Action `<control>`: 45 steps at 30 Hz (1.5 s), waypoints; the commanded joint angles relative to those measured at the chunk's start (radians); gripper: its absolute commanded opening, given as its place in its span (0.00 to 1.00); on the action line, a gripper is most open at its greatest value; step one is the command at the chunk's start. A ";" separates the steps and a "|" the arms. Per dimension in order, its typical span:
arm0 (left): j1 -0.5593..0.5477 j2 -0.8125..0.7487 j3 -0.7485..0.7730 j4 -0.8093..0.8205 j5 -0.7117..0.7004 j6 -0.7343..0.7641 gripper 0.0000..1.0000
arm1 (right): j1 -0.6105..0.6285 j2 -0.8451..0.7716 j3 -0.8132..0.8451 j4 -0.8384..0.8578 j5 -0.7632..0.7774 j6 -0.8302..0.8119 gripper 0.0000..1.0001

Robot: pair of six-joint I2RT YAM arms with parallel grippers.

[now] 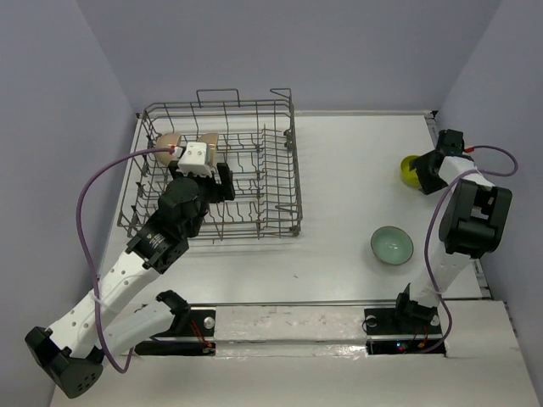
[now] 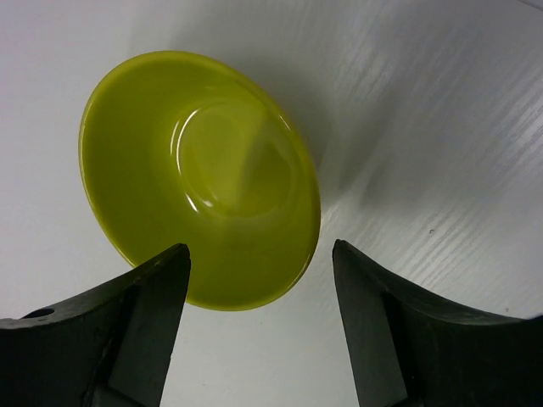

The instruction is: Load the bowls into the dish rack

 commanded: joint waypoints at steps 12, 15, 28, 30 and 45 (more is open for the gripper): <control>-0.002 0.014 -0.007 0.053 -0.025 0.003 0.85 | -0.019 0.065 0.073 0.036 0.017 0.019 0.34; -0.003 0.019 -0.009 0.051 -0.029 0.003 0.85 | -0.019 0.078 0.062 0.044 0.011 0.012 0.34; -0.002 0.030 -0.010 0.053 -0.036 -0.004 0.85 | -0.008 -0.091 -0.008 0.113 -0.197 -0.052 0.01; -0.002 0.031 -0.009 0.053 -0.029 -0.010 0.85 | 0.021 -0.195 -0.052 0.148 -0.233 -0.055 0.01; -0.002 0.217 0.381 -0.185 0.142 -0.196 0.85 | 0.684 -0.545 -0.007 0.035 -0.074 -0.122 0.01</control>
